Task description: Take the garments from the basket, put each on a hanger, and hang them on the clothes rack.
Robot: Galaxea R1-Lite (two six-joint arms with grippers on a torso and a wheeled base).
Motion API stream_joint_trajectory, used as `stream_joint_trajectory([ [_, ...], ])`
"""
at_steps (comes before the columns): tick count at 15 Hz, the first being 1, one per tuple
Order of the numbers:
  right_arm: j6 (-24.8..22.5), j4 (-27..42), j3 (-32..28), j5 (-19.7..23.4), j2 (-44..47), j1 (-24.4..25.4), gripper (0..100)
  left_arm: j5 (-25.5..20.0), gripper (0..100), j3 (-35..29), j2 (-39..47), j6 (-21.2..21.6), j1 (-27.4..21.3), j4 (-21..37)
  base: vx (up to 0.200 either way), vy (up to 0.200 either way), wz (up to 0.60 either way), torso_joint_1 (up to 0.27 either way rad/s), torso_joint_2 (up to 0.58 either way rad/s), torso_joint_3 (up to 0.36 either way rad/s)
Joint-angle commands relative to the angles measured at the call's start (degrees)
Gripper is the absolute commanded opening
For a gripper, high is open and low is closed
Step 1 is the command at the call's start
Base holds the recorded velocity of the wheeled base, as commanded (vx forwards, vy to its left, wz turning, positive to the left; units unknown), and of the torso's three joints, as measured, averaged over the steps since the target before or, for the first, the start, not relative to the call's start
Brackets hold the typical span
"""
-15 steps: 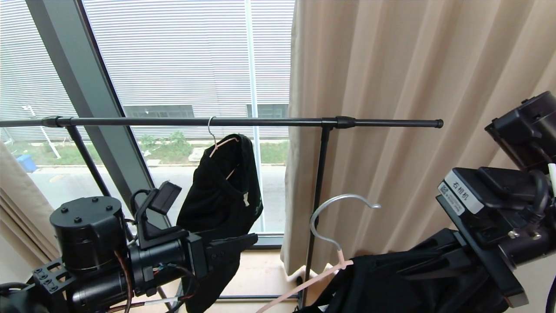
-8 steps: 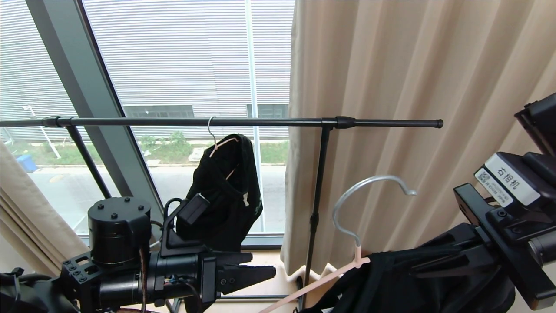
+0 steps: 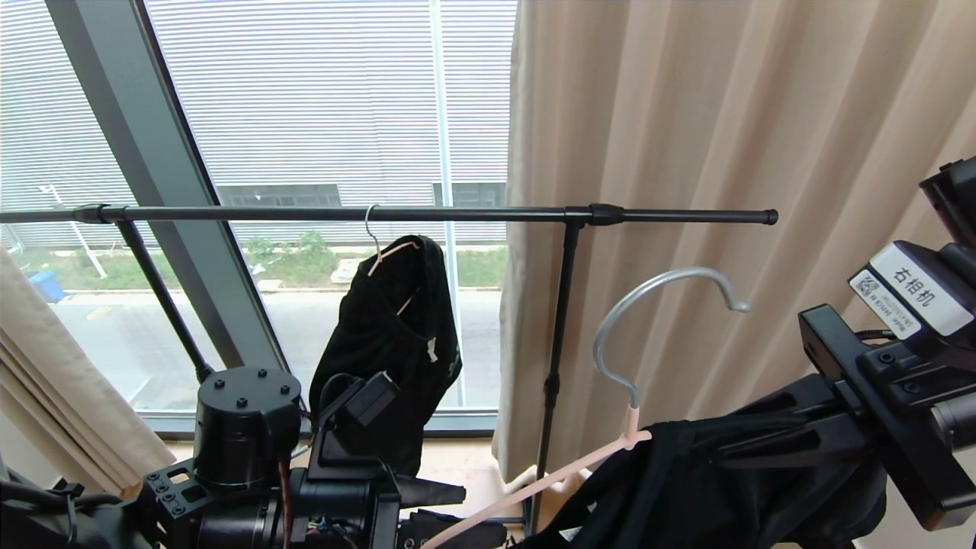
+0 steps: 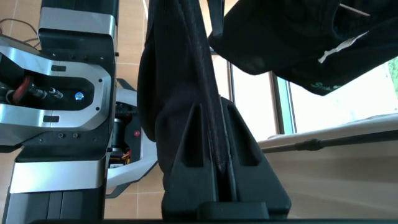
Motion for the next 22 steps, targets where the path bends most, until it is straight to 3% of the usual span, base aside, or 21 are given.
stream_joint_trajectory([
  [1,0.28,-1.35,-0.02,0.14,-0.17,0.04,0,0.04,100,0.17,0.64,-0.01,-0.52,0.00,0.000,0.000,0.00,0.000,0.00,0.000],
  [13,1.16,-2.85,0.06,1.28,-1.05,0.04,0,0.48,100,1.22,3.46,0.17,-3.77,0.00,0.000,0.000,0.00,0.000,0.00,0.000],
  [14,1.16,-2.85,0.06,1.37,-1.05,0.04,0,0.48,0,1.22,3.81,0.26,-3.95,-0.09,0.000,0.000,0.00,0.000,0.00,0.000],
  [19,1.16,-2.85,0.42,1.37,-1.67,0.04,0,0.75,0,1.31,2.49,0.26,-3.42,-0.09,0.000,0.000,0.00,0.000,0.00,0.000],
  [22,1.16,-2.85,1.91,1.46,-2.55,-2.78,0,0.75,0,2.36,-1.20,0.43,0.01,-0.09,0.000,0.000,0.00,0.000,0.00,0.000],
])
